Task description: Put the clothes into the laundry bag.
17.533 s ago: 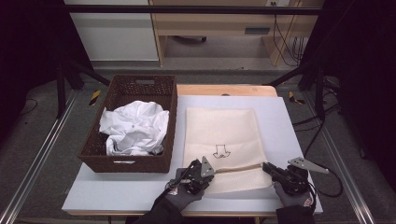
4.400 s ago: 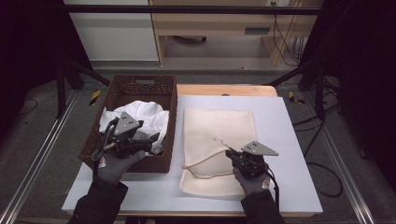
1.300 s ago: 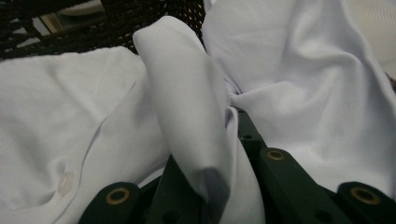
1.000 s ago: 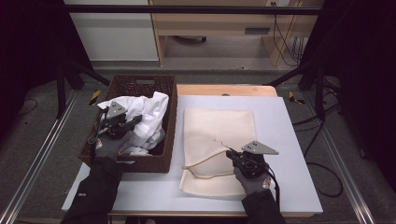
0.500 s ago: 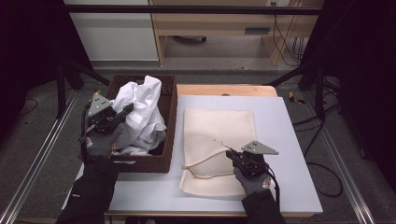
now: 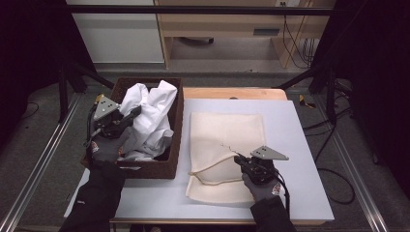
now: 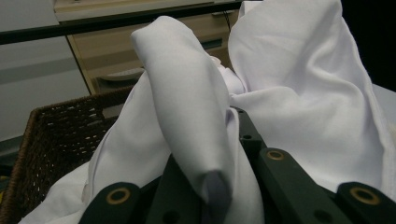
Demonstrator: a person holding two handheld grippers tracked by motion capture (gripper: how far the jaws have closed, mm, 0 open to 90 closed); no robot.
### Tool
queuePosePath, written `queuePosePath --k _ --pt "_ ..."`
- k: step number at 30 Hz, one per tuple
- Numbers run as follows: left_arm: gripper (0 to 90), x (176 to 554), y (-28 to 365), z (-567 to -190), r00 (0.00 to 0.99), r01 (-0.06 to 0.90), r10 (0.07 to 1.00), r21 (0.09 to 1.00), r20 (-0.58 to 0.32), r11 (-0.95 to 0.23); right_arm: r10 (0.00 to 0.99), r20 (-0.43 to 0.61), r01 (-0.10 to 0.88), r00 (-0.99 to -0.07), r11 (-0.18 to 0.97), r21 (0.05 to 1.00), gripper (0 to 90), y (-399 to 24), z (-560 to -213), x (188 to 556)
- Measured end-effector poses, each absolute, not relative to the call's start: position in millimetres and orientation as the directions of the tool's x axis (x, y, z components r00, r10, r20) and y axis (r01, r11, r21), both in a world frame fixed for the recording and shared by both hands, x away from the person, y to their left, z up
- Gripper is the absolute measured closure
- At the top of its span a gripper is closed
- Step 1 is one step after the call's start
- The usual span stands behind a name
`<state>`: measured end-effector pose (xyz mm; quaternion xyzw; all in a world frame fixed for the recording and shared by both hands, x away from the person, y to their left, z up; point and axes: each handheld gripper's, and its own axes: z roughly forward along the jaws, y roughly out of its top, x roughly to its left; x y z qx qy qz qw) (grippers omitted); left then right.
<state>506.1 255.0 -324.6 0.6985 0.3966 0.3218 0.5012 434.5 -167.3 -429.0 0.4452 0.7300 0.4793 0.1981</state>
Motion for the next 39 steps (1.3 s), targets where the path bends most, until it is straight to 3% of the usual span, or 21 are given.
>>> queuePosePath --k 39 --pt "83.0 463.6 259.9 -222.1 0.431 -0.103 0.902 0.994 0.026 0.021 0.838 0.140 0.457 -0.528 0.141 0.878 86.6 -167.5 -430.0 435.1"
